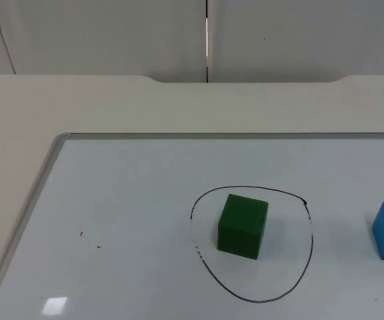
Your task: Push the two cubes into the marked area.
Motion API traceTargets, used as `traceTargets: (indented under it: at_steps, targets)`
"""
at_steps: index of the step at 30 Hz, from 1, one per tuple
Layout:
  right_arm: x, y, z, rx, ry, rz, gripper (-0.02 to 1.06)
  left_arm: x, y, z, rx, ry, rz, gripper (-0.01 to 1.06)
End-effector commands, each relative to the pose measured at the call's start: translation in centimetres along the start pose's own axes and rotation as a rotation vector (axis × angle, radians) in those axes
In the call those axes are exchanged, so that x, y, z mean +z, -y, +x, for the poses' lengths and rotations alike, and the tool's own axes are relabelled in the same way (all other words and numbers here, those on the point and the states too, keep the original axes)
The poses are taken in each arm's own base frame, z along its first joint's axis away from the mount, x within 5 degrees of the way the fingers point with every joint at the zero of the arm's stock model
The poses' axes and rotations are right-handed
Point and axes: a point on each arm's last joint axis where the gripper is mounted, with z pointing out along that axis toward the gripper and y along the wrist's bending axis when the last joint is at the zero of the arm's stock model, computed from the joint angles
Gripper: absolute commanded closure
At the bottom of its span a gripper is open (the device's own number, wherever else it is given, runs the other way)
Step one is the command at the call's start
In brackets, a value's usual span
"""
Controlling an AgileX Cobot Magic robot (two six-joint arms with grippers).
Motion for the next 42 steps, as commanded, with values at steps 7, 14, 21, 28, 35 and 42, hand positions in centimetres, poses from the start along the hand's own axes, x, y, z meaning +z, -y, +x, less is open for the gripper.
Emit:
traceTargets:
  at_steps: [7, 14, 21, 28, 35, 42]
  targets:
    - [0.1, 0.0, 0.0, 0.002, 0.01, 0.005, -0.01, -0.7, 1.0, 2.3, -0.006, 0.014, 0.106, 1.05]
    - [0.1, 0.0, 0.0, 0.002, 0.01, 0.005, -0.01, -1.5, 1.0, 3.3, -0.007, 0.03, 0.108, 1.05]
    - [0.1, 0.0, 0.0, 0.002, 0.01, 0.005, -0.01, -3.6, 0.2, 4.5, -0.043, 0.047, 0.023, 1.05]
    - [0.1, 0.0, 0.0, 0.002, 0.01, 0.005, -0.01, -6.6, 0.0, 6.1, -0.068, 0.149, 0.014, 1.05]
    - [0.1, 0.0, 0.0, 0.002, 0.01, 0.005, -0.01, -7.7, 0.9, 7.7, 0.007, 0.1, 0.11, 1.05]
    - [0.1, 0.0, 0.0, 0.008, 0.011, 0.003, -0.01, -6.1, 0.9, 9.7, 0.04, -0.039, 0.095, 1.05]
